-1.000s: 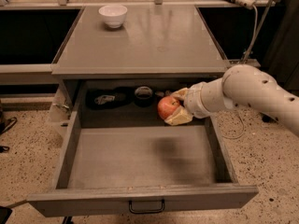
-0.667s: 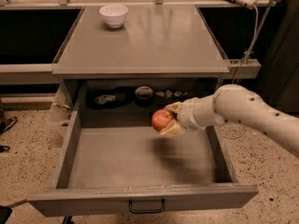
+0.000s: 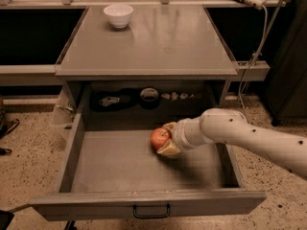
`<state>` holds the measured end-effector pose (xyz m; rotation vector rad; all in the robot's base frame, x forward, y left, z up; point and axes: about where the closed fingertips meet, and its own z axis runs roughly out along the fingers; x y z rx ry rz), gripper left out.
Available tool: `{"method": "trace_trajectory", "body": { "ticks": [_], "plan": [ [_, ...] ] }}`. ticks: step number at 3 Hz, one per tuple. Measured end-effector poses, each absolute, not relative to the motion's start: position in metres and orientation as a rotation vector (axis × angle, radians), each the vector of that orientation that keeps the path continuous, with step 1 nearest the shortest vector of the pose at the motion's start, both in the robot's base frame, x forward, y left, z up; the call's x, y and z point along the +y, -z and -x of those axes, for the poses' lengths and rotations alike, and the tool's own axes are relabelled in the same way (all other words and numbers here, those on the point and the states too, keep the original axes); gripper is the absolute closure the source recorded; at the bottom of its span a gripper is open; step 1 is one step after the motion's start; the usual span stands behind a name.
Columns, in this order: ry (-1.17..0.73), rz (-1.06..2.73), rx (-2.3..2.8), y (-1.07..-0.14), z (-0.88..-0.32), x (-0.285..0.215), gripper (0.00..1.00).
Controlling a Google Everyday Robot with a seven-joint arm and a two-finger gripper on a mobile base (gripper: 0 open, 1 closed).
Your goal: Place apple into top drawer
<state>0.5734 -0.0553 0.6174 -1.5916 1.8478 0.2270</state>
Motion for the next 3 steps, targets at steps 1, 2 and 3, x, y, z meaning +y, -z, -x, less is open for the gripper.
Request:
{"method": "trace_trajectory", "body": {
  "ticks": [1,2,3],
  "plan": [
    [-0.227,1.592,1.848,-0.6173,-0.5733,-0.0552,0.81],
    [-0.227,1.592,1.848,-0.6172,-0.5733,-0.0552,0.58],
    [-0.227,1.592,1.848,-0.6172,-0.5733,-0.0552,0.35]
  ]
}}
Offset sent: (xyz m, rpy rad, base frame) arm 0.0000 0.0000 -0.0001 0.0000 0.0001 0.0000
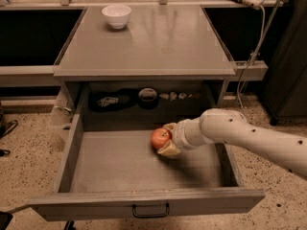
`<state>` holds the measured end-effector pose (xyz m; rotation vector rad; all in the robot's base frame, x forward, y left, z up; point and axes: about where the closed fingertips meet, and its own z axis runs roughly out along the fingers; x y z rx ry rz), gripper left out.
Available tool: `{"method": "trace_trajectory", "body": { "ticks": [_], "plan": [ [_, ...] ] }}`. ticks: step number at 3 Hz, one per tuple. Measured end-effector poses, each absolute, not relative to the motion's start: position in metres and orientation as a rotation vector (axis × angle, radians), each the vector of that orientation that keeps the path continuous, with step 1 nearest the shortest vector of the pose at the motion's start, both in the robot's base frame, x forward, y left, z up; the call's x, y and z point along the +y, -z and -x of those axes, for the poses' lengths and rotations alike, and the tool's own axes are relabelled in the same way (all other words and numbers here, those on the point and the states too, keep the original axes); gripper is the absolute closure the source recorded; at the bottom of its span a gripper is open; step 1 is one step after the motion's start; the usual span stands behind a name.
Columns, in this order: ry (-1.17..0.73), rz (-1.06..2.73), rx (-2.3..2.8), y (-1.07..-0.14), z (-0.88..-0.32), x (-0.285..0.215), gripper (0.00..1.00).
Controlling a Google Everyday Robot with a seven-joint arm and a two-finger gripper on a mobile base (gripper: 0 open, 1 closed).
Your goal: Place apple into top drawer
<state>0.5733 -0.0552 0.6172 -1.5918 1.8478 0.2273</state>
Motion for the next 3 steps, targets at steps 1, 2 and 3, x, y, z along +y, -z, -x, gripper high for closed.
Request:
{"method": "trace_trajectory", "body": {
  "ticks": [1,2,3],
  "plan": [
    [-0.227,1.592,1.848,-0.6172,-0.5733,-0.0552,0.11],
    [-0.227,1.592,1.848,-0.6172,-0.5733,-0.0551,0.0],
    [-0.227,1.592,1.848,-0.6172,-0.5733,-0.0551,0.0]
  ]
}}
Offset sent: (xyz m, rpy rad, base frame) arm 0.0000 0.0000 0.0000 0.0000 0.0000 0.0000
